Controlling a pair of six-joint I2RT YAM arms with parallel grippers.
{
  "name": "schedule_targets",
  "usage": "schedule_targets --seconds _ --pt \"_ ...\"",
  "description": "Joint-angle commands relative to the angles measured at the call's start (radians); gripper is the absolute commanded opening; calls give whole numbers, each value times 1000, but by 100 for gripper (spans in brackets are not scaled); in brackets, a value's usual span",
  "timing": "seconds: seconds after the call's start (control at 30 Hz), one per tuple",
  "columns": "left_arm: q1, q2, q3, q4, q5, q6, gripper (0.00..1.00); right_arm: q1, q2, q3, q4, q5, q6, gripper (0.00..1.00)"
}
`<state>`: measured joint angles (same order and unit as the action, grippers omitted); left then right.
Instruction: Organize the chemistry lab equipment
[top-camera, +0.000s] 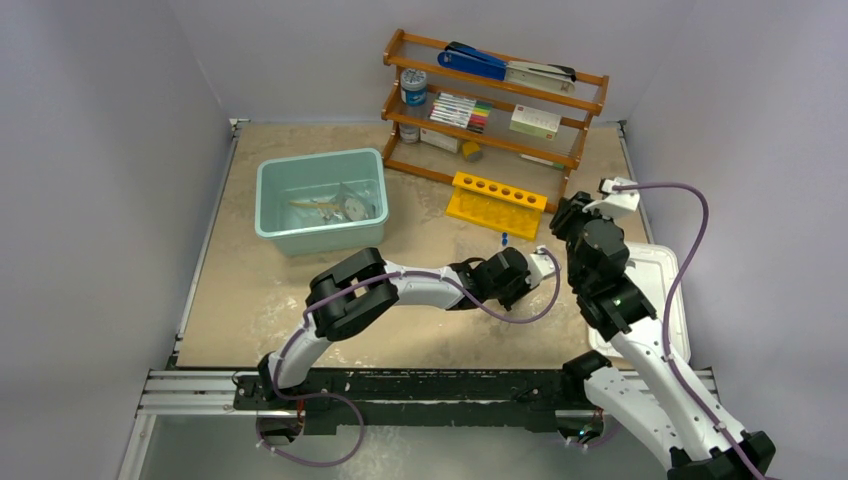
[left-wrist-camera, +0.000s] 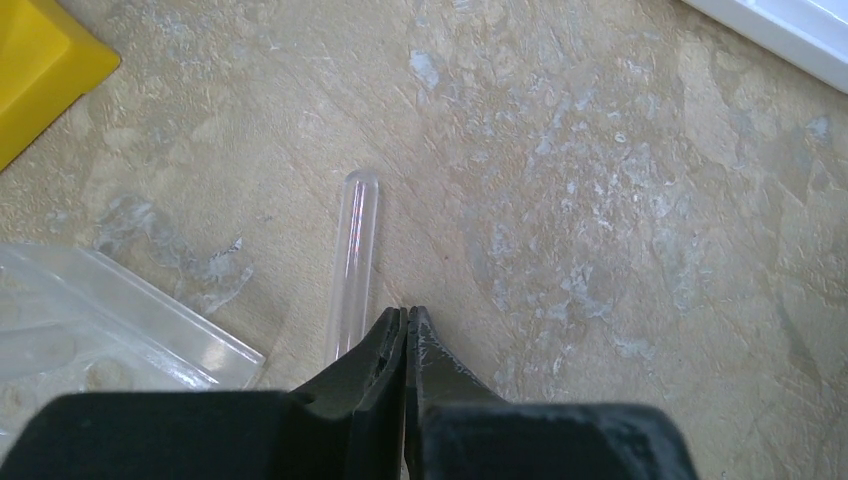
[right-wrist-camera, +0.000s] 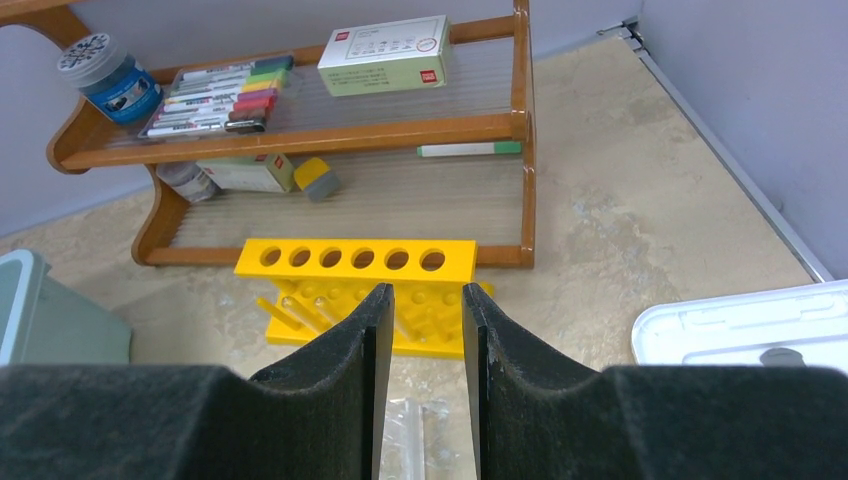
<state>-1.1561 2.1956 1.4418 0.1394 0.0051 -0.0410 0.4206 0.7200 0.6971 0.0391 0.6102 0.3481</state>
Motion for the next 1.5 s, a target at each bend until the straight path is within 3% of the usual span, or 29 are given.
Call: schedule_targets --seconds 0.0,0.37,0.73,0.8,0.87,1.47 --pt "4 21 29 -5 25 -7 0 3 2 17 32 -1 0 34" --pt "4 -53 -7 16 19 -9 1 3 9 18 38 -4 0 34" --pt "22 -91 1 40 65 -36 26 3 18 3 46 3 -1 34" --pt "22 -103 -1 45 70 -37 40 3 17 2 48 6 -3 34" --pt "24 -105 3 46 69 -28 45 3 15 4 48 8 -6 34" --pt "38 -63 60 12 76 75 42 0 -45 35 51 20 10 33"
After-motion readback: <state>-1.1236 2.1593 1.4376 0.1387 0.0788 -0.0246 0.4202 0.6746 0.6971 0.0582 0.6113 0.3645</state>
